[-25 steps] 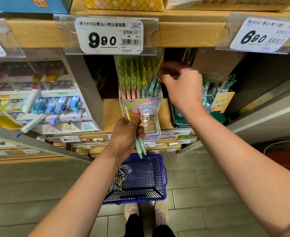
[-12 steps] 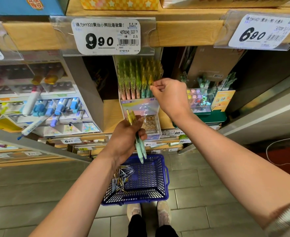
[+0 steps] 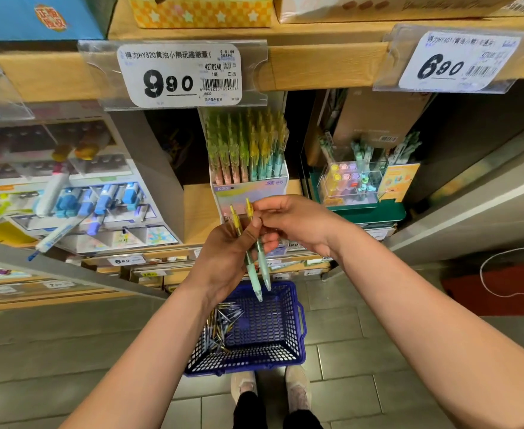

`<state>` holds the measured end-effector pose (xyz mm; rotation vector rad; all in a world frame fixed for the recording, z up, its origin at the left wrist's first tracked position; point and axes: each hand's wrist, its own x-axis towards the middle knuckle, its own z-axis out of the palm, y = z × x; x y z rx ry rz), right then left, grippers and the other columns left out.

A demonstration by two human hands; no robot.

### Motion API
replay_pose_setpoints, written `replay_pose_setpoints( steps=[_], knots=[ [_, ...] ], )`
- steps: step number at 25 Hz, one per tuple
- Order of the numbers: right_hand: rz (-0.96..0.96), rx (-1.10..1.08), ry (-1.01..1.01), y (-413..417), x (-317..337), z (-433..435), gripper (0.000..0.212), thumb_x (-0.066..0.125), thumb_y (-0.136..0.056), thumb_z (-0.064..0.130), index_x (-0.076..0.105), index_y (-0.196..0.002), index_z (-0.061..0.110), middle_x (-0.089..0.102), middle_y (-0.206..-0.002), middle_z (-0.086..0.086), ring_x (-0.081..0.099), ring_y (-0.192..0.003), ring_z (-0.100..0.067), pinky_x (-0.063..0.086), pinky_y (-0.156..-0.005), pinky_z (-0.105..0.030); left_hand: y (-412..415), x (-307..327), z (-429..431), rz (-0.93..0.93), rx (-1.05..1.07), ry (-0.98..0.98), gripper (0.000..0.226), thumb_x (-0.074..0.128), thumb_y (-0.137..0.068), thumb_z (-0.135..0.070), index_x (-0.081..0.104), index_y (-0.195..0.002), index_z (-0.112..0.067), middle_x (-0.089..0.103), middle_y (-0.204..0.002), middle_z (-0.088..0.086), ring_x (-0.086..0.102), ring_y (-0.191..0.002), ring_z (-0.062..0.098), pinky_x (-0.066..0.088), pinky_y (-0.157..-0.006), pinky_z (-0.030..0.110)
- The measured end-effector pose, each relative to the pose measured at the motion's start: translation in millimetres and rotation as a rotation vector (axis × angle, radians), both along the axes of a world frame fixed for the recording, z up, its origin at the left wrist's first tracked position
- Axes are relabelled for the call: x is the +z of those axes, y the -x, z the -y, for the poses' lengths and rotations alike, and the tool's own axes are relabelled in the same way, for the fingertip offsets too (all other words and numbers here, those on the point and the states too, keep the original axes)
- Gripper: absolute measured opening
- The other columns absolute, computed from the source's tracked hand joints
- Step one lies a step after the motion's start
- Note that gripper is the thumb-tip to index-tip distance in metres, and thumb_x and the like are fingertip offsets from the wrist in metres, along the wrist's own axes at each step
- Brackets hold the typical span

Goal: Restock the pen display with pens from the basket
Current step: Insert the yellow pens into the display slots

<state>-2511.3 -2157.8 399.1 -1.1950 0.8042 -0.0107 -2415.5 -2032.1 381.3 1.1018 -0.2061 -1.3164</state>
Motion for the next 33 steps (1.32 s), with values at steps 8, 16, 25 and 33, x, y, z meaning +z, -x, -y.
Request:
replay_pose_setpoints(
  steps=[8,16,25,33],
  knots=[
    [0.092,-0.215,0.308,13.2,26.4,27.1,0.01,0.073,-0.09,0.014,0.071,-0.099,0.012,0.077,-0.087,-0.004,0.073,-0.082,-0.018,0.062,-0.083,-0.033,0.8,-0.1,-0.9,0.248,-0.055,-0.178,0.036,0.047,-0.105,-0.039,0.059,-0.118,-0.008,0.062,-0.087,0.009,0.064,-0.067,0.018,0.06,-0.062,0.034],
    [-0.005,-0.492,1.042,-2.6,43.5,62.4,0.014,0.068,-0.091,0.018,0.073,-0.104,0.022,0.075,-0.095,0.007,0.07,-0.086,-0.011,0.055,-0.078,-0.022,-9.3,-4.6,-1.4,-0.165,0.007,-0.261,0.042,0.029,-0.102,-0.034,0.06,-0.089,-0.01,0.041,-0.07,0.002,0.034,-0.059,0.016,0.031,-0.057,0.031],
    [-0.206,-0.23,1.241,-19.3,12.6,48.5,0.015,0.066,-0.094,0.028,0.074,-0.095,0.015,0.073,-0.08,0.002,0.068,-0.072,-0.01,0.051,-0.07,-0.021,-13.5,-6.7,-4.5,-0.054,0.01,-0.217,0.028,0.039,-0.106,-0.002,0.059,-0.124,0.008,0.051,-0.08,0.008,0.047,-0.067,0.018,0.045,-0.061,0.03],
    [-0.222,-0.147,0.786,-3.6,20.2,27.4,0.024,0.068,-0.092,0.046,0.072,-0.081,0.025,0.074,-0.077,0.007,0.071,-0.074,-0.008,0.059,-0.079,-0.031,-7.6,-3.1,2.4,0.043,0.017,-0.071,0.021,0.069,-0.084,-0.017,0.066,-0.104,-0.012,0.069,-0.089,0.005,0.067,-0.076,0.015,0.059,-0.07,0.032]
  ],
)
